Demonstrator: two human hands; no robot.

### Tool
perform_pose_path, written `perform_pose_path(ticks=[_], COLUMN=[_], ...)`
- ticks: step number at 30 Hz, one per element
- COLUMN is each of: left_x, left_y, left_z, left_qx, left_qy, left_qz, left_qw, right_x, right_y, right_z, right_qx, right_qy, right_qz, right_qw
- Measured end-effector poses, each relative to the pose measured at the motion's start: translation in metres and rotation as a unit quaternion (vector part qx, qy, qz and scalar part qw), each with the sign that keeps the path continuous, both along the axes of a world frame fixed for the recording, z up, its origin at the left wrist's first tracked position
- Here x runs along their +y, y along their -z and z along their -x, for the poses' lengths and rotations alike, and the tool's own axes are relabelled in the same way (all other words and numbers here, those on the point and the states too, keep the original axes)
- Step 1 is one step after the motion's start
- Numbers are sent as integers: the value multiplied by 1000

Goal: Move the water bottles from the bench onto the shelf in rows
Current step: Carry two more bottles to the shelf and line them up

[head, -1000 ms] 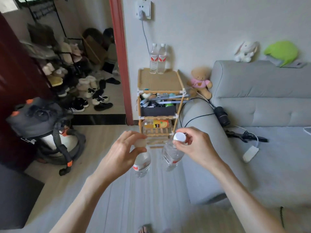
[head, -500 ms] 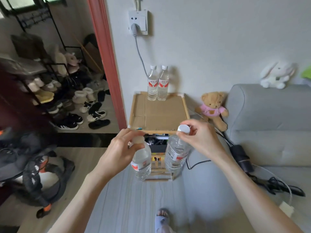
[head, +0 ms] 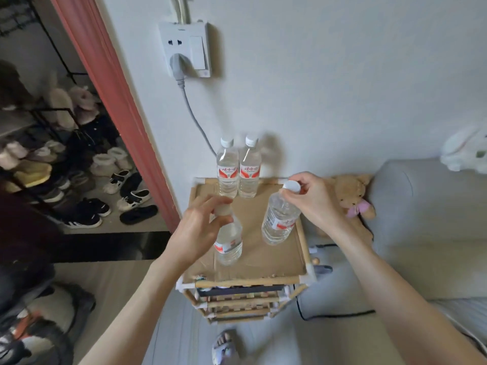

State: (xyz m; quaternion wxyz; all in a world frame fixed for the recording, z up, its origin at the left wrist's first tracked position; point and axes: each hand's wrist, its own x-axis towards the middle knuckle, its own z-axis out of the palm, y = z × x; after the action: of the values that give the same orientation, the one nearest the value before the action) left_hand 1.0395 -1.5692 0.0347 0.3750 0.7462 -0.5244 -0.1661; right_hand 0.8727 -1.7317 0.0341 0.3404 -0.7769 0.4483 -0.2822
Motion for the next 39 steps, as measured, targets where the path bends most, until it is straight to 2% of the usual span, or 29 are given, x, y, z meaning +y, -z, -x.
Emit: perform_pose_path(ticks=[8, 14, 27, 35, 39], left_x=[-77, -107, -126, -126, -125], left_y=[13, 12, 11, 13, 14], left_z=[-53, -68, -61, -56, -54], left_qx=[5, 18, 0, 0, 9], left_qy=[33, 31, -3, -26, -34], left_qz=[-35, -36, -43, -40, -40], left_qw=[999, 999, 999, 999, 999], right_x=[-76, -117, -156, -160, -164], right_y=[11, 14, 16, 13, 13], right_z=[-52, -78, -98, -90, -89], right_qx=[33, 60, 64, 115, 130], right_qy=[34, 20, -7, -133, -102], right_qz=[-4, -18, -47, -14, 11], right_qw=[999, 998, 997, 984, 986])
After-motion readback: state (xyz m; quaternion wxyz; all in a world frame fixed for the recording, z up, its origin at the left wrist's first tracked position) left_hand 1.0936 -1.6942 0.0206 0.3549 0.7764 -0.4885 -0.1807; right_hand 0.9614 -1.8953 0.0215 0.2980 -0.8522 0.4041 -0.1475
